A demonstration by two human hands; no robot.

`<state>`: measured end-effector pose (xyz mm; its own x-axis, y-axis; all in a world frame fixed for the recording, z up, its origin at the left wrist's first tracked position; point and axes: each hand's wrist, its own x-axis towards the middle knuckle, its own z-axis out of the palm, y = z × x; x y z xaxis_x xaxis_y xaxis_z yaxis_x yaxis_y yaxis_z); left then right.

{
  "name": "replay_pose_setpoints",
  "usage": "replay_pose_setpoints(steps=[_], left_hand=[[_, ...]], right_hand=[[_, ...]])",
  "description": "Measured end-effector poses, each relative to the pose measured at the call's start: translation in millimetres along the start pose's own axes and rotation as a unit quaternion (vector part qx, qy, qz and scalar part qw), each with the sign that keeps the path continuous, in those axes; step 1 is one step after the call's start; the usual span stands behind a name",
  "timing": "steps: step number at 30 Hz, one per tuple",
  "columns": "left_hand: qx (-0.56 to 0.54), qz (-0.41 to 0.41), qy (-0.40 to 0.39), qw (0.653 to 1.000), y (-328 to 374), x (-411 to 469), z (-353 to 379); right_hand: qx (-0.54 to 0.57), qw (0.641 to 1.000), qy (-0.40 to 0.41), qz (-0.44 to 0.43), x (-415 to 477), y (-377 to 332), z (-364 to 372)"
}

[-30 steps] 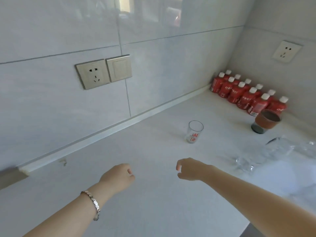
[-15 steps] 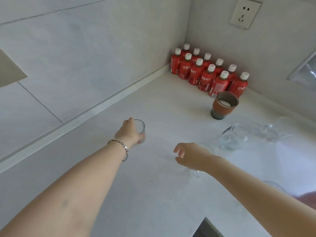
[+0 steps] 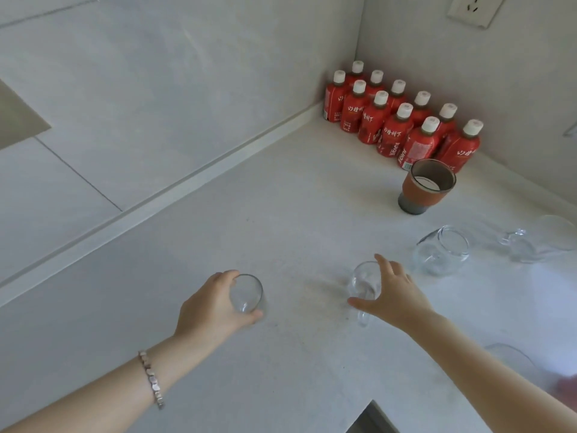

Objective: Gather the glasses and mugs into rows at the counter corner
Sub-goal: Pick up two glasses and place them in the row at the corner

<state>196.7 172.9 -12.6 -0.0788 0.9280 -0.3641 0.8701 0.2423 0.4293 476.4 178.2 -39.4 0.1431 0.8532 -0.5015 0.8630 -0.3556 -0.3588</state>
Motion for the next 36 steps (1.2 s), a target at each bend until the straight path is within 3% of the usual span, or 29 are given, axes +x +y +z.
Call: replay_pose_setpoints(steps=[3, 9, 14, 23, 29, 36], left_hand=[[0.010, -0.009, 0.008, 1.000, -18.7, -19.4, -9.4], [-0.021, -0.053, 0.058, 0.997, -59.2, -47.4, -28.8], [-0.085, -0.121, 0.098, 0.984, -108.0, -81.8, -47.2], [-0.114, -0.225, 0.180, 0.951, -266.9, -195.1, -95.4], [-0.126, -0.261, 0.206, 0.935, -405.8, -273.3, -136.8], [-0.114, -0.272, 0.222, 0.929, -567.2, -343.4, -189.8]], right_hand=[[0.028, 0.999, 0.038, 0.010, 3.8, -9.9, 12.5], [0.011, 0.998, 0.025, -0.062, -15.2, -55.4, 30.0], [-0.010, 0.983, -0.035, -0.181, -56.2, -130.1, 60.8], [-0.057, 0.927, -0.128, -0.348, -159.7, -292.0, 175.2], [-0.067, 0.917, -0.162, -0.359, -232.1, -388.3, 278.6], [-0.060, 0.929, -0.136, -0.338, -289.8, -510.1, 396.6]])
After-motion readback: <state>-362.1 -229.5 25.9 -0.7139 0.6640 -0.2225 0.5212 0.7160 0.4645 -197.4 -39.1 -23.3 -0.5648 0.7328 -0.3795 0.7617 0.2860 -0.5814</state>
